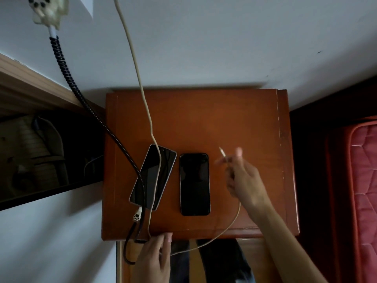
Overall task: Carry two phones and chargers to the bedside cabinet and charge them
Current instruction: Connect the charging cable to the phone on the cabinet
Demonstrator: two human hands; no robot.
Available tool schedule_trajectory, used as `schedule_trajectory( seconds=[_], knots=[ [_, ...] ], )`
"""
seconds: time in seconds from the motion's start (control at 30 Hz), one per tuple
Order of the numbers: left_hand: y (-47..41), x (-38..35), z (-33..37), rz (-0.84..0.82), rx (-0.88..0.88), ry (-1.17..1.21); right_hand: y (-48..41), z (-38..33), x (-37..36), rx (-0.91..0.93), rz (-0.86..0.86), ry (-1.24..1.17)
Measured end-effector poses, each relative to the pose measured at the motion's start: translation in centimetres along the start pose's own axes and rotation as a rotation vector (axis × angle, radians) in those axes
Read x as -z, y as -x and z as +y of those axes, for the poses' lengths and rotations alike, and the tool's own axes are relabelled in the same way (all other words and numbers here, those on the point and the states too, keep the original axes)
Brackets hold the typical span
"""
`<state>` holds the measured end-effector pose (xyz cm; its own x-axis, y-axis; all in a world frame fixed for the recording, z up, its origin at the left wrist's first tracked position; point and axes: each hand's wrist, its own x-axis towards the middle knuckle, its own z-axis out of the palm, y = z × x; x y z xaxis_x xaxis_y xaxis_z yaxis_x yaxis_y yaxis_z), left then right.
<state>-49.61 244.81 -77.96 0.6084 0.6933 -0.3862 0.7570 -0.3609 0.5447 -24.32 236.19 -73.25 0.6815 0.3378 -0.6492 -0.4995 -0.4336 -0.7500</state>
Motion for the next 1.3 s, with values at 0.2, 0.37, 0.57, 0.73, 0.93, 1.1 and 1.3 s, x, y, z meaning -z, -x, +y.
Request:
schedule_trajectory(
  seconds=[0.2,0.37,0.57,0.73,0.93,1.1,1.3],
  knots=[
    [-4.4,-0.8,5.5,-0.067,-0.053,-0.008,3.8,6.6,-1.5,-0.043,-0.035,-0.128],
    [-7.1,-2.8,9.3,-0.067,-0.014,-0.155,6.0,9.9,-2.1,-0.195,0.063,-0.223],
    [-8.4,-4.2,10.8,-0.027,0.048,-0.243,7.0,10.4,-1.4,-0.260,0.139,-0.321],
    [-9.5,-3.3,11.6,-0.144,0.108,-0.191,7.7,10.0,-1.4,-0.195,0.190,-0.340],
    [-10.9,-2.0,13.4,-0.269,0.242,0.020,8.7,9.1,-1.9,-0.126,0.232,-0.384],
    [-11.4,-1.6,13.8,-0.292,0.277,0.162,8.8,8.8,-2.7,-0.068,0.271,-0.317],
    [-11.4,-1.1,14.2,-0.308,0.355,0.270,8.7,9.0,-3.1,-0.020,0.319,-0.204]
  ],
)
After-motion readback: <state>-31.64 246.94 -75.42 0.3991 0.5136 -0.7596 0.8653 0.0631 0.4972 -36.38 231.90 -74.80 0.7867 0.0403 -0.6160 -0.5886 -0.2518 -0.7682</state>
